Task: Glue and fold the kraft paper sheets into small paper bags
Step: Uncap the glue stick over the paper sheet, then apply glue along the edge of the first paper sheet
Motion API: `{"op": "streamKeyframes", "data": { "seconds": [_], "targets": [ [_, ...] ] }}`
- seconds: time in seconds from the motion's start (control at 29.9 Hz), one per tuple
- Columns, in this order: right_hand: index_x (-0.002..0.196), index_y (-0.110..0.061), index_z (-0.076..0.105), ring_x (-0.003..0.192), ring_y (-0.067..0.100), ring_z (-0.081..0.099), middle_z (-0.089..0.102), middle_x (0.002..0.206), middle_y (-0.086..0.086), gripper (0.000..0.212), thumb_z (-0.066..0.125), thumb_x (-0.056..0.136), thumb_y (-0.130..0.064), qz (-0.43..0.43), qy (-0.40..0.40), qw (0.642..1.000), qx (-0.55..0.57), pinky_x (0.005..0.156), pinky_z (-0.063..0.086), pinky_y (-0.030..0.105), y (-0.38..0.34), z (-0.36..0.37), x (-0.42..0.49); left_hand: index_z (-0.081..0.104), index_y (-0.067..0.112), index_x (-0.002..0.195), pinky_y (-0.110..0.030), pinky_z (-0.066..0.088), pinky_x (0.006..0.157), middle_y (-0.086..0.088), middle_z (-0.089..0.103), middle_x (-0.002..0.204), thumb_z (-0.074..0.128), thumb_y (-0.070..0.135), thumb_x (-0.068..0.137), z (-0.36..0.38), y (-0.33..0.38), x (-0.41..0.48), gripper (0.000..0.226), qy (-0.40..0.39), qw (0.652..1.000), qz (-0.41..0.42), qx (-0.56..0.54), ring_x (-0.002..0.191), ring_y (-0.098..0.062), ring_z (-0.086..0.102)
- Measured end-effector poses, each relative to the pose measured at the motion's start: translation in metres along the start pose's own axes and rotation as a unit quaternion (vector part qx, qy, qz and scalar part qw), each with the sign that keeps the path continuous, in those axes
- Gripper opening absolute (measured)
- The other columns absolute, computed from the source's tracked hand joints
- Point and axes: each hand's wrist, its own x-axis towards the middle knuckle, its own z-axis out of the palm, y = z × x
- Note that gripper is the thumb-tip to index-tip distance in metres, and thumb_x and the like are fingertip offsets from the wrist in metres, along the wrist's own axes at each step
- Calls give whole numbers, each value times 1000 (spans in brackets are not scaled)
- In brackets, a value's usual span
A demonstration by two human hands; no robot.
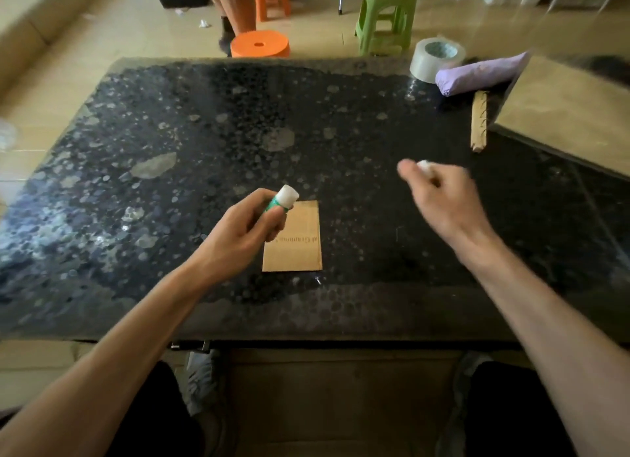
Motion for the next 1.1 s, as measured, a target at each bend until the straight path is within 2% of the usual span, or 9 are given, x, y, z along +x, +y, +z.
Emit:
{"op": "streamKeyframes", "data": {
  "seconds": [0.1,0.17,0.27,0.37,0.57,0.87,0.97,1.04,1.1],
  "targets": [
    [87,-24,59,78,8,64,66,82,-8,33,61,97,-56,-17,-111,988,-105,71,49,34,11,32,-10,60,19,113,-18,47,72,9,65,85,55,28,104,10,3,10,14,8,1000,-11,21,78,-5,63],
    [99,-30,59,89,9,64,66,96,-10,22,66,96,-50,-45,-118,981,-150,78,53,35,17,43,-6,61,20,116,-21,48,72,9,68,88,60,28,101,16,5,18,17,25,999,-17,22,78,-2,64],
    [112,-30,64,100,11,61,63,109,-10,22,73,93,-38,-76,-113,971,-196,87,54,32,24,55,-4,63,23,118,-34,58,80,9,71,96,66,34,98,25,7,25,23,56,998,-31,11,87,-8,68],
    [115,-27,69,103,14,63,66,112,-7,22,75,94,-31,-68,-102,970,-211,88,54,34,28,72,5,65,23,118,-40,60,86,8,73,103,70,39,94,29,6,28,30,89,994,-63,0,92,-12,71],
    [116,-23,72,104,16,64,70,113,-4,21,71,96,-27,-57,-32,982,-177,82,49,30,25,109,31,65,24,117,-42,63,80,7,73,104,71,47,90,30,4,28,36,113,987,-112,-14,89,-13,73],
    [121,-18,73,102,20,69,74,108,0,25,71,97,-26,-71,44,988,-134,87,60,43,10,151,52,64,21,120,-38,62,86,6,73,107,72,42,91,16,2,30,36,108,985,-129,-30,95,-11,73],
    [129,-16,71,103,20,70,76,110,-1,34,74,95,-18,-68,37,988,-131,92,59,41,7,148,48,64,20,119,-33,62,82,5,73,107,72,39,92,12,2,29,35,112,983,-140,-46,93,-9,73],
    [138,-17,65,105,16,70,75,116,-3,45,73,94,-14,-61,28,990,-125,97,57,38,5,142,45,64,19,119,-23,61,76,3,73,109,73,37,92,12,4,28,34,120,980,-146,-62,92,-7,73],
    [135,-22,67,100,10,70,75,112,-6,43,70,94,-11,-57,5,993,-107,94,57,31,2,131,40,64,19,118,-15,57,71,3,73,110,74,35,92,14,6,28,31,128,975,-156,-89,91,-3,73]
  ]
}}
